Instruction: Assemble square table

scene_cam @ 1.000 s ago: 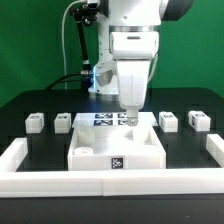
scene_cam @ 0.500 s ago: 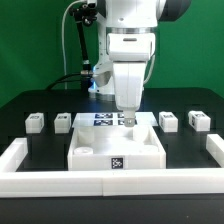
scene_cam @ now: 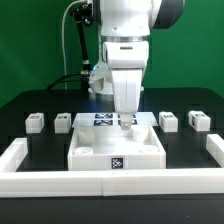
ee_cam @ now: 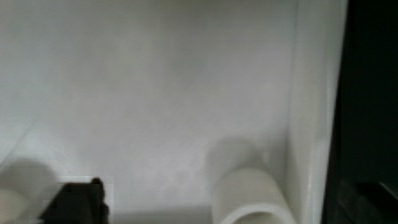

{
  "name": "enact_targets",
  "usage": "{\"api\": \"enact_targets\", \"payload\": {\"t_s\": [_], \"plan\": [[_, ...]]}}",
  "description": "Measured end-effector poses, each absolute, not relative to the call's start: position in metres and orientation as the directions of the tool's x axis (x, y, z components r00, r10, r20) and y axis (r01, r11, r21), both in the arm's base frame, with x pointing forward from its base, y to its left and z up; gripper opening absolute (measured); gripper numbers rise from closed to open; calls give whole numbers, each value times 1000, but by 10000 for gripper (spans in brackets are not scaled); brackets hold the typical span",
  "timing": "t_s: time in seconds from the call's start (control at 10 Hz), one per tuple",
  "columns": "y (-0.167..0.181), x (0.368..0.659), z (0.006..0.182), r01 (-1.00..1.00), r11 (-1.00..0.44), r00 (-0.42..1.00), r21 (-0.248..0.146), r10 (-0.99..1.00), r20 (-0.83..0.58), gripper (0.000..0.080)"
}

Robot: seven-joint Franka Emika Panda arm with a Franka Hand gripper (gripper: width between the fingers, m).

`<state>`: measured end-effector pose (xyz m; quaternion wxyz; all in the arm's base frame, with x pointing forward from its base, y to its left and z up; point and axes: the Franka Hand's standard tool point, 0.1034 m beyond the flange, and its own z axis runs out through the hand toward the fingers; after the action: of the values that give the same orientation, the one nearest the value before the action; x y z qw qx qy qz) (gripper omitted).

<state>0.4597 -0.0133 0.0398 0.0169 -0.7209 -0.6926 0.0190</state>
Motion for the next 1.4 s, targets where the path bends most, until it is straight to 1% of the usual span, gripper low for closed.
{"api": "enact_targets", "payload": {"t_s": [0.2, 0.5, 0.8, 0.9, 1.0, 1.1, 1.2, 1.3, 1.4], "plan": [[-20, 450, 28, 996, -57, 57, -61, 998, 1, 650], [-20, 444, 14, 995, -64, 64, -75, 998, 6, 650], [-20, 443, 12, 995, -69, 70, -77, 998, 7, 650], [-20, 443, 12, 995, -69, 70, -77, 998, 7, 553], [-20, 443, 12, 995, -69, 70, -77, 998, 7, 416], [-20, 443, 12, 995, -69, 70, -77, 998, 7, 416], [-20, 443, 12, 995, -69, 70, -78, 998, 7, 198], [-20, 443, 12, 995, -69, 69, -77, 998, 7, 73], [-20, 445, 12, 995, -69, 70, -68, 998, 8, 60]]}}
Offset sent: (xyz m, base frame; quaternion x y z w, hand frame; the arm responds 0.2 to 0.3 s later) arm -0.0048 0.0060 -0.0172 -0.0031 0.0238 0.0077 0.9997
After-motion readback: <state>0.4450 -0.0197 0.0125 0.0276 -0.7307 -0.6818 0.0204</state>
